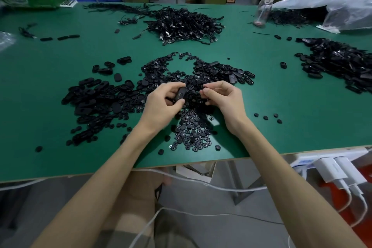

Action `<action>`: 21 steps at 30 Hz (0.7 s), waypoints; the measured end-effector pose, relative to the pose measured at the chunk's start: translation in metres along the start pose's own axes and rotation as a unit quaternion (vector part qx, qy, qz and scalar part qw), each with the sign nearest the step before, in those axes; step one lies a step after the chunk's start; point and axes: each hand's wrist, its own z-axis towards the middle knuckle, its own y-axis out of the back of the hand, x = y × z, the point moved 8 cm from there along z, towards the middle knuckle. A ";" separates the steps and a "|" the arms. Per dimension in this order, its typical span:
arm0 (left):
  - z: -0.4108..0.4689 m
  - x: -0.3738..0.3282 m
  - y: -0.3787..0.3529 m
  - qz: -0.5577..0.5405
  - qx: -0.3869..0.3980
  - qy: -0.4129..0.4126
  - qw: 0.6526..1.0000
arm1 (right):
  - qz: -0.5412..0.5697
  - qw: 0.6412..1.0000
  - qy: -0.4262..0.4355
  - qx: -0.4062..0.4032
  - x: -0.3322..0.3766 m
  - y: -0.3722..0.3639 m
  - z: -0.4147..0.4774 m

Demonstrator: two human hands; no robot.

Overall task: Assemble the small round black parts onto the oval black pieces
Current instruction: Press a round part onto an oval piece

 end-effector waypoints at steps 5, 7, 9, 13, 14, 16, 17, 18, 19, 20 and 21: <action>0.002 0.010 0.006 -0.063 -0.011 0.052 0.997 | 0.014 1.000 0.012 0.024 0.002 -0.003 -0.002; 0.001 0.009 0.004 -0.059 -0.005 0.051 0.997 | 0.026 0.999 0.011 0.026 0.001 -0.004 -0.002; 0.001 0.008 0.002 -0.056 0.000 0.046 0.997 | 0.034 0.999 0.010 0.028 0.000 -0.004 -0.001; 0.001 0.007 -0.002 -0.055 0.019 0.038 0.998 | 0.012 0.999 0.019 0.050 0.000 -0.008 -0.001; 0.001 0.007 -0.003 -0.058 0.024 0.036 0.997 | 0.002 0.998 0.024 0.061 0.000 -0.010 -0.001; 0.000 0.006 -0.004 -0.065 0.031 0.033 0.997 | -0.012 0.996 0.029 0.084 0.000 -0.014 -0.001; 0.000 0.005 -0.005 -0.067 0.032 0.031 0.997 | -0.016 0.995 0.028 0.092 0.000 -0.016 -0.001; 0.000 0.005 -0.005 -0.068 0.033 0.030 0.997 | -0.018 0.995 0.026 0.097 0.000 -0.017 -0.002; 0.000 0.005 -0.004 -0.068 0.033 0.029 0.997 | -0.018 0.995 0.026 0.099 -0.001 -0.017 -0.002; 0.000 0.005 -0.004 -0.067 0.034 0.028 0.997 | -0.018 0.994 0.027 0.102 0.000 -0.018 -0.002; 0.001 0.005 -0.005 -0.068 0.037 0.028 0.997 | -0.019 0.994 0.031 0.106 0.000 -0.019 -0.002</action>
